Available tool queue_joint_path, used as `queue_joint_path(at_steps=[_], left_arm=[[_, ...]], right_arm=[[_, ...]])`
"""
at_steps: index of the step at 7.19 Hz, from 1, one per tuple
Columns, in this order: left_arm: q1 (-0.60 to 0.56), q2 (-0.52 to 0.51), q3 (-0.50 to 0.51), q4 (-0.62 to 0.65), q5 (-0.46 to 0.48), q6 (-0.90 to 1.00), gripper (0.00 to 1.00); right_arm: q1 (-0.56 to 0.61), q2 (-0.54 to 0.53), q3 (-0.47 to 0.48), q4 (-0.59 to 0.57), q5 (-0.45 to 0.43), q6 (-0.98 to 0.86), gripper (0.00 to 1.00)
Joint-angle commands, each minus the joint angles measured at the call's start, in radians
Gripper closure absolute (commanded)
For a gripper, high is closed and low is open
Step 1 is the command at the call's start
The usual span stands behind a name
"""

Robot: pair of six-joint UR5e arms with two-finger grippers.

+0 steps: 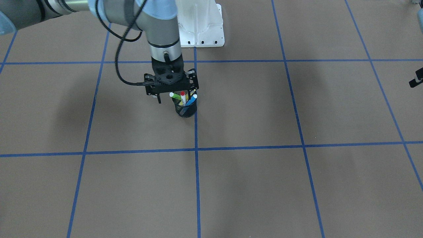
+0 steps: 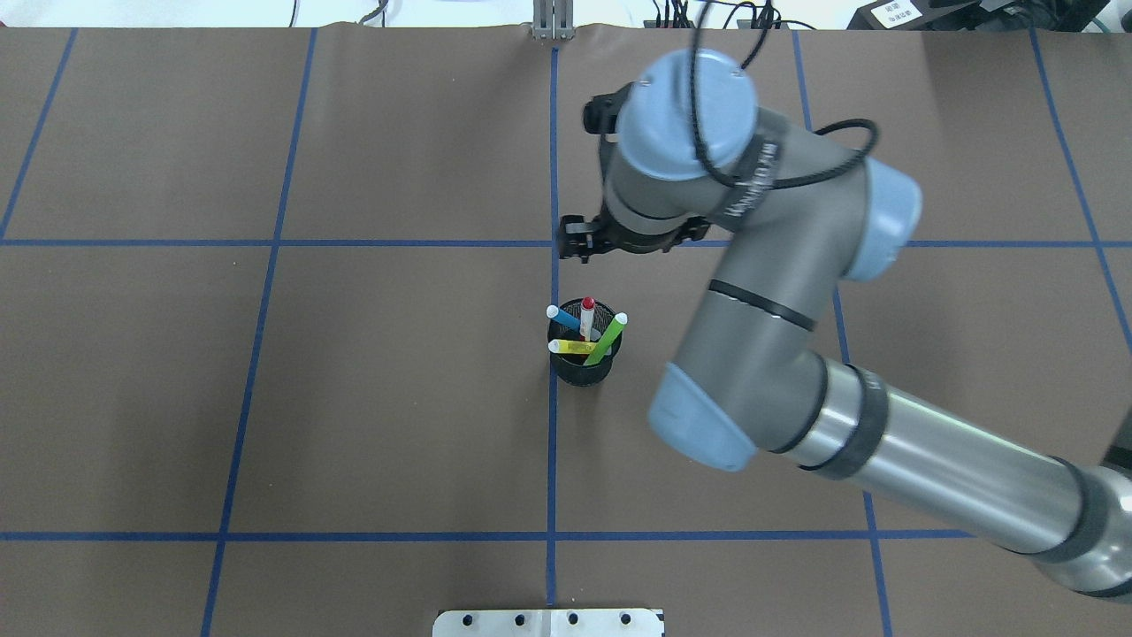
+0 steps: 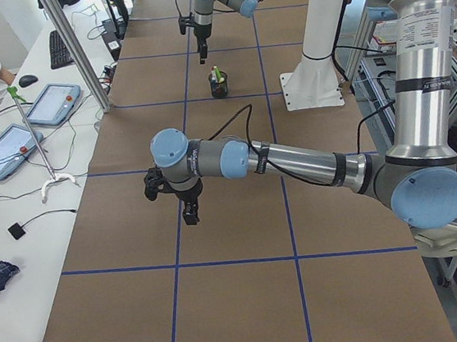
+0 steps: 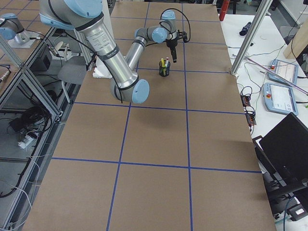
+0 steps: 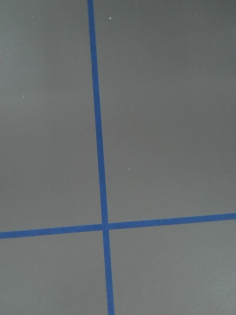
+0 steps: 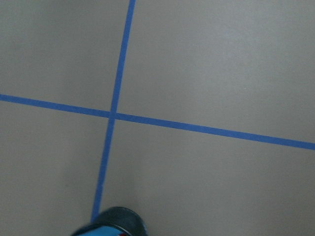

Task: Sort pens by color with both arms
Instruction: 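Move the right gripper over the black mesh pen cup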

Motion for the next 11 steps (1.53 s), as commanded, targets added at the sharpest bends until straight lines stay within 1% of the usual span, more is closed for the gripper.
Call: queue_joint_path(at_steps=[1,2,3,4,5,7,9,11], left_arm=[[0.001,0.0,0.0,-0.002,-0.001,-0.017,0.0],[0.001,0.0,-0.005,-0.005,-0.002,-0.052,0.0],[0.001,0.0,-0.005,-0.005,-0.002,-0.055,0.0],[0.001,0.0,-0.008,-0.005,-0.002,-0.055,0.0],[0.001,0.0,-0.009,-0.005,-0.002,-0.055,0.0],[0.001,0.0,-0.009,-0.005,-0.002,-0.057,0.0],[0.001,0.0,-0.009,-0.005,-0.002,-0.057,0.0],[0.001,0.0,-0.011,-0.005,-0.002,-0.057,0.0]], right_arm=[[-0.097,0.236,-0.265,-0.092,-0.084,0.083,0.08],[-0.128,0.25,-0.302,-0.091,-0.117,0.137,0.13],[-0.136,0.246,-0.312,-0.1,-0.119,0.144,0.22],[-0.136,0.247,-0.312,-0.142,-0.119,0.144,0.28],[-0.136,0.265,-0.312,-0.22,-0.117,0.13,0.3],[-0.135,0.261,-0.312,-0.274,-0.12,0.122,0.33],[-0.135,0.25,-0.313,-0.282,-0.128,0.114,0.33],[-0.135,0.244,-0.313,-0.282,-0.128,0.114,0.39]])
